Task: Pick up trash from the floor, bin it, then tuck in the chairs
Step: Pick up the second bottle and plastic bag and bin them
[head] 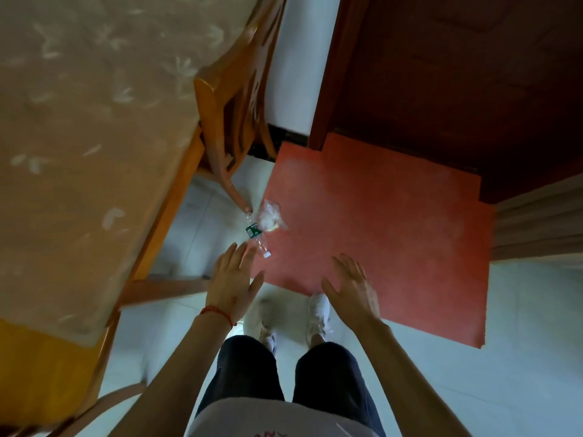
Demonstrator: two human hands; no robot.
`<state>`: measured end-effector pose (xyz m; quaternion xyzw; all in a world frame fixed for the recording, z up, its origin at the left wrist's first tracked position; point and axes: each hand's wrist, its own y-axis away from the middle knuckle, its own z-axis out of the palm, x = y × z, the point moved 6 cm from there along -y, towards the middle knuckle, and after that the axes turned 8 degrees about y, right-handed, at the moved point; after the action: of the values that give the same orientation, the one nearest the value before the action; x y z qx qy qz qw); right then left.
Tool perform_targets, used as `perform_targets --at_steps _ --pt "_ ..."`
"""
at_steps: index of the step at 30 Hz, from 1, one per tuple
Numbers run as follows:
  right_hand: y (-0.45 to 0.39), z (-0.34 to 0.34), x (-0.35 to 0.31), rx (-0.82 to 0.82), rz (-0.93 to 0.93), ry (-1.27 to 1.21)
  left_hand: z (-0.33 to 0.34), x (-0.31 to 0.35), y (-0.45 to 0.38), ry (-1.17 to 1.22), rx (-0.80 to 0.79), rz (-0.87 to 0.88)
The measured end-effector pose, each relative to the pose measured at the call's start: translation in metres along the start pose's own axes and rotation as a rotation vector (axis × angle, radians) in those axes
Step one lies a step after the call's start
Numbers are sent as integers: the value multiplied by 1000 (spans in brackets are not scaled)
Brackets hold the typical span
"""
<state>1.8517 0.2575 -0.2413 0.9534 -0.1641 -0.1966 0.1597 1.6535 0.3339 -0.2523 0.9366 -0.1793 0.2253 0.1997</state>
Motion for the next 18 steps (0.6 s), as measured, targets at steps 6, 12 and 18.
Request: perform_targets --at_steps 6,12,18 --pt "-68 18 8 -58 -88 14 24 -17 -43 45 60 -146" --pt "-129 48 26 -117 -118 14 64 -40 -82 116 102 -273" --pt "-186 97 33 -145 -146 29 99 -77 -113 160 153 -325"
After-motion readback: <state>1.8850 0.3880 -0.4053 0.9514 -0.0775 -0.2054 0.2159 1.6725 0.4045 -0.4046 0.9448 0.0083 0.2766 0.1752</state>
